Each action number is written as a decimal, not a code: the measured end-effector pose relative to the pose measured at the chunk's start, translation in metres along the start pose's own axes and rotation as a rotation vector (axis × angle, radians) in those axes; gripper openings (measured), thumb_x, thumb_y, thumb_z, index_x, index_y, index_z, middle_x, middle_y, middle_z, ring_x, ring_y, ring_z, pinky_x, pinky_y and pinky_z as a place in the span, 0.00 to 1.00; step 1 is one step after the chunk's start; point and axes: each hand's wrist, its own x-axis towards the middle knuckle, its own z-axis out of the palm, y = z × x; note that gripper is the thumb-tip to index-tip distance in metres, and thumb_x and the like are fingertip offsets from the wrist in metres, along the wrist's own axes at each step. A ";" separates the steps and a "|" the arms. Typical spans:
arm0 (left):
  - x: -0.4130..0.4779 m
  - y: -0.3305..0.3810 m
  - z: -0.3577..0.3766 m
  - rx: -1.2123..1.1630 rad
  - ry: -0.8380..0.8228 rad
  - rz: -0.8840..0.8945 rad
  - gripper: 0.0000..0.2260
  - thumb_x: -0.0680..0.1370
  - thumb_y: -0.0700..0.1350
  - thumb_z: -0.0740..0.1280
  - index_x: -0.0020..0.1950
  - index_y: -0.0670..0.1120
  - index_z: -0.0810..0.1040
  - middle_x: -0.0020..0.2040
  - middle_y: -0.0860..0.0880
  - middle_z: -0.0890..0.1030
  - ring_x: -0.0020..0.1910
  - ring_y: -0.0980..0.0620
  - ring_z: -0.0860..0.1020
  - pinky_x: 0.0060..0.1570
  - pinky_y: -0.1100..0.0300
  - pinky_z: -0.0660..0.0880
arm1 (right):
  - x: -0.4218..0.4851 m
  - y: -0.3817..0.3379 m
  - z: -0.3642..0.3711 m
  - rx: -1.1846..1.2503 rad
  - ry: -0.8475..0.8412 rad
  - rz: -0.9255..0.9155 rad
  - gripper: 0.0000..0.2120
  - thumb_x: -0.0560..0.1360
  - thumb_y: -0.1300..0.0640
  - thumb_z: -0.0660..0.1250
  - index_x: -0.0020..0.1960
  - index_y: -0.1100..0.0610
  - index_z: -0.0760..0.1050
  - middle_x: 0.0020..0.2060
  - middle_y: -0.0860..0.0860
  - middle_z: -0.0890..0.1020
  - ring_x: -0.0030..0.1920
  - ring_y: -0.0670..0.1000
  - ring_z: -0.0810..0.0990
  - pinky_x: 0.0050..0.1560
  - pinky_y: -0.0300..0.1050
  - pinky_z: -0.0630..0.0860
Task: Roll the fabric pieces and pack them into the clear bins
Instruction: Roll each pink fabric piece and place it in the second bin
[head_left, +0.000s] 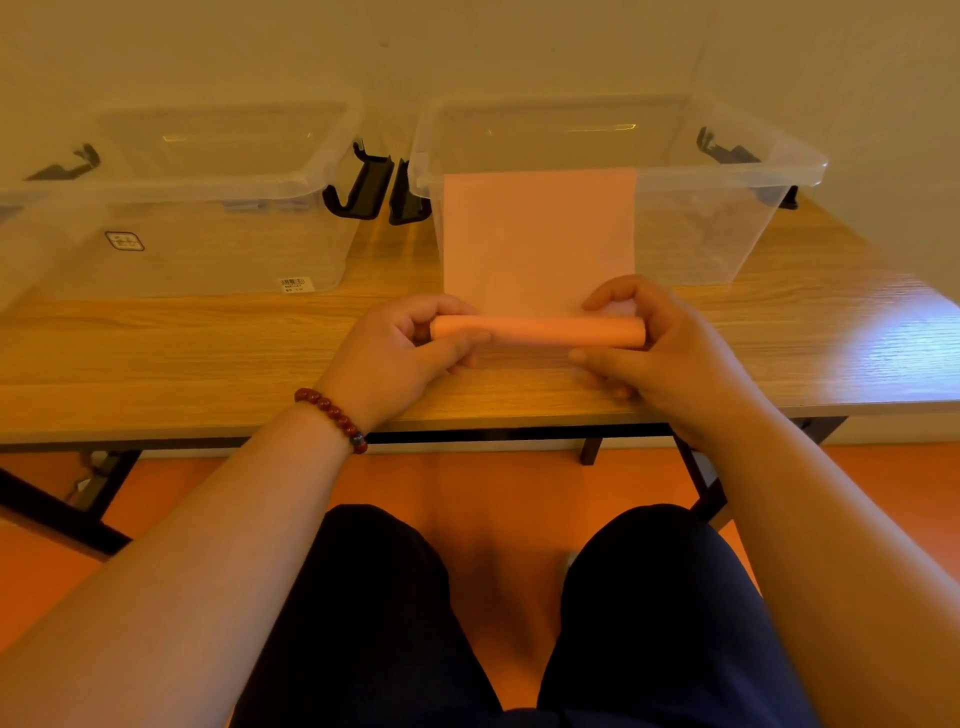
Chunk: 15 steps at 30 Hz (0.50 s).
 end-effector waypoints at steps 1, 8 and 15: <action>0.000 0.000 0.000 -0.002 -0.002 0.000 0.06 0.76 0.43 0.68 0.47 0.56 0.78 0.32 0.61 0.81 0.34 0.64 0.79 0.36 0.73 0.73 | 0.000 -0.001 0.000 -0.007 0.006 -0.002 0.12 0.71 0.58 0.74 0.48 0.44 0.76 0.33 0.48 0.81 0.33 0.47 0.79 0.33 0.43 0.74; 0.000 -0.001 -0.001 0.027 0.015 0.016 0.10 0.72 0.45 0.72 0.47 0.59 0.77 0.40 0.60 0.80 0.38 0.64 0.78 0.39 0.70 0.76 | 0.001 -0.002 0.003 -0.019 0.052 0.010 0.05 0.75 0.52 0.69 0.48 0.52 0.79 0.37 0.50 0.83 0.37 0.50 0.81 0.36 0.44 0.75; -0.001 0.003 0.000 0.034 -0.006 0.011 0.05 0.77 0.46 0.67 0.47 0.56 0.77 0.32 0.61 0.81 0.34 0.66 0.78 0.34 0.74 0.72 | 0.001 -0.001 0.002 -0.022 0.028 0.016 0.05 0.73 0.55 0.72 0.48 0.50 0.78 0.34 0.49 0.82 0.35 0.49 0.79 0.35 0.45 0.74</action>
